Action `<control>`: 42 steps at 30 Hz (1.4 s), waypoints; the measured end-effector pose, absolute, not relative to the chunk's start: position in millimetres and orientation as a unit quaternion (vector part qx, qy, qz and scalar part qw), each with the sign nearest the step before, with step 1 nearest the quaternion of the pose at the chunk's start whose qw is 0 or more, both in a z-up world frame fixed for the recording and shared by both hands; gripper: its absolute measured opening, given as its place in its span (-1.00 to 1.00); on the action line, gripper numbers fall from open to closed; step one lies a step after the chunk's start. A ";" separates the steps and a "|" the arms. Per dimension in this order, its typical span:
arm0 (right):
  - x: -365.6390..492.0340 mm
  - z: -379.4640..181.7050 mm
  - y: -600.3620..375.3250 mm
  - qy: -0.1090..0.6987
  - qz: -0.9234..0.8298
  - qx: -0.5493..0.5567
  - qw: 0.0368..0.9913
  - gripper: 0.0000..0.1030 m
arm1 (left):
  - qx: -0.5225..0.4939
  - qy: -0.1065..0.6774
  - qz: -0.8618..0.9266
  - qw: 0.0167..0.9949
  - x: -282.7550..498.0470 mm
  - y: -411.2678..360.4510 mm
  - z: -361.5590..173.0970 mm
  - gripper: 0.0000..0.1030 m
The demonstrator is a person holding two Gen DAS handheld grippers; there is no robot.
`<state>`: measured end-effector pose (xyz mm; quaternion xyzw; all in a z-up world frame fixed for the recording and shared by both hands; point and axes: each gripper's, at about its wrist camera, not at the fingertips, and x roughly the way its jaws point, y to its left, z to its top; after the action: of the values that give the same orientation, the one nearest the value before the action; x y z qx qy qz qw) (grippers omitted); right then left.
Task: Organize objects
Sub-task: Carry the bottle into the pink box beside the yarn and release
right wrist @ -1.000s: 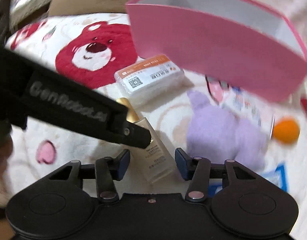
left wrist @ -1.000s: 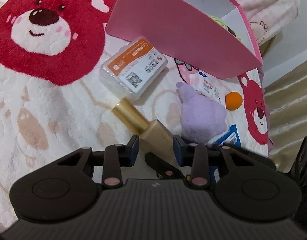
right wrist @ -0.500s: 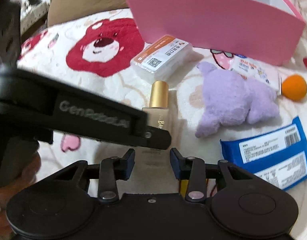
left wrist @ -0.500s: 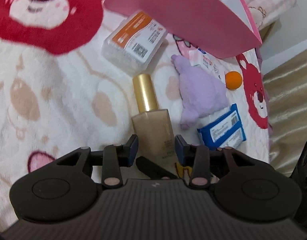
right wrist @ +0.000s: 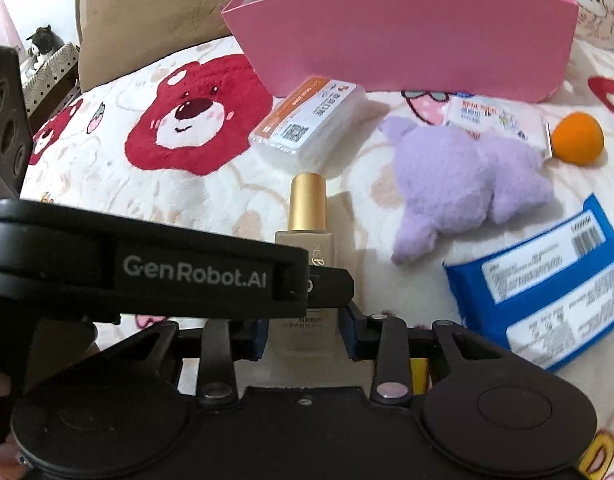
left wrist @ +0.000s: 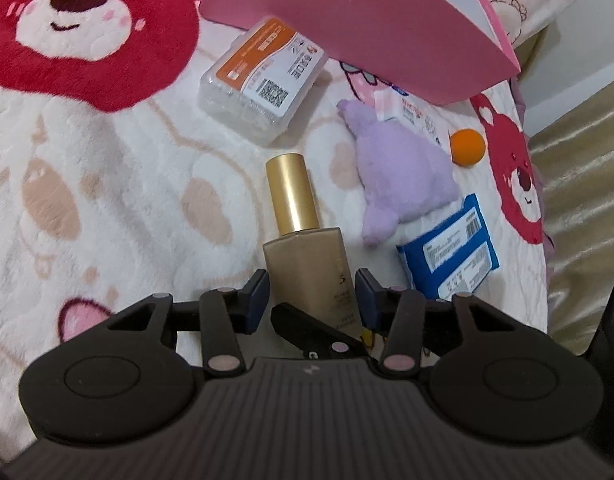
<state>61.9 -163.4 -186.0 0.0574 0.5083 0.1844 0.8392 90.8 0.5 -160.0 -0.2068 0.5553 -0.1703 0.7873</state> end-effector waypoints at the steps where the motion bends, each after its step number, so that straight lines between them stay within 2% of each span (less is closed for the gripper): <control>1: 60.5 -185.7 -163.9 0.510 0.184 0.065 0.837 -0.21 | -0.200 0.558 -0.169 0.787 89.3 -0.6 -157.7 -0.13; 8: 50.0 -161.5 -166.5 0.506 0.187 0.105 0.835 -0.21 | -0.163 0.549 -0.176 0.801 74.3 -4.8 -122.0 -0.13; 14: 54.7 -108.6 -163.8 0.461 0.197 0.097 0.860 -0.20 | -0.142 0.517 -0.186 0.823 84.8 -0.9 -58.6 -0.12; 20: 89.1 -53.5 -162.1 0.402 0.198 0.071 0.891 -0.20 | -0.140 0.478 -0.195 0.845 129.0 -1.0 -5.4 -0.12; 25: 138.4 -34.6 -167.4 0.374 0.191 0.075 0.905 -0.21 | -0.133 0.456 -0.189 0.859 180.7 -8.3 17.8 -0.12; 31: 207.4 -46.3 -177.9 0.382 0.170 0.100 0.903 -0.21 | -0.160 0.468 -0.178 0.851 251.9 -19.5 -0.3 -0.14; 42: 281.0 -122.7 -183.3 0.421 0.114 0.131 0.890 -0.22 | -0.154 0.517 -0.161 0.827 330.7 -46.7 -73.2 -0.16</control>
<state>281.0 -183.3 -122.7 0.1306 0.4208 0.1138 0.8905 330.7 -46.7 -73.2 -0.1539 0.5170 -0.1607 0.8265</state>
